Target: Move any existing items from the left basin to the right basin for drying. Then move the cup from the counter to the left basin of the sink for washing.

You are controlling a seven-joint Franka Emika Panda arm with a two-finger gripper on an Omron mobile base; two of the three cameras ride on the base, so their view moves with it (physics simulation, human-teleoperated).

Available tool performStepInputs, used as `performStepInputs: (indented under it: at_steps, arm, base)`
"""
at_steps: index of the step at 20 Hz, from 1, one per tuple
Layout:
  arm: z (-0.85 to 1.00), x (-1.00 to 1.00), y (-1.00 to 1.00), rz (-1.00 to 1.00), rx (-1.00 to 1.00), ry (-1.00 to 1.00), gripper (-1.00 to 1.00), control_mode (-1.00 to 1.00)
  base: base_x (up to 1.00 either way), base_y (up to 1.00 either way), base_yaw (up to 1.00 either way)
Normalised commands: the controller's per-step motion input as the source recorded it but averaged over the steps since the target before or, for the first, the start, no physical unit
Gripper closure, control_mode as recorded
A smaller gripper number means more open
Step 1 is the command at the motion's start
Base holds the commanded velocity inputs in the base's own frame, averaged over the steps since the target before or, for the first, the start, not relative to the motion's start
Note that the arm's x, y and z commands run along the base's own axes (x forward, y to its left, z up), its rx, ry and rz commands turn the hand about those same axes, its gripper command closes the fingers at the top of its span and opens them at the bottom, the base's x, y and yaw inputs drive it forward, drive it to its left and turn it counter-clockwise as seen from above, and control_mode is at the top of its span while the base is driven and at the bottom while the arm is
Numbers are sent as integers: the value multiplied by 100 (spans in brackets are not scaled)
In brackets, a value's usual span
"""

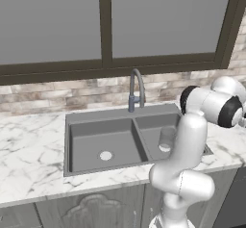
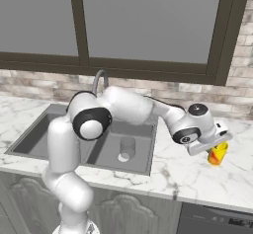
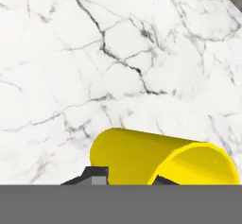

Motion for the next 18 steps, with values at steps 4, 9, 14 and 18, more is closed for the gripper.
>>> performStepInputs:
  at_steps: [4, 9, 14, 18]
  arm:
    - [71, -42, 87, 17, 0, -5, 100, -100]
    - [69, -33, 100, 25, 0, 5, 100, -100]
    - [70, -14, 100, 29, 0, 21, 100, -100]
    - [60, -5, 100, 32, 0, 24, 100, -100]
  base:
    - [0, 0, 0]
    - [0, 0, 0]
    - [0, 0, 0]
    - [0, 0, 0]
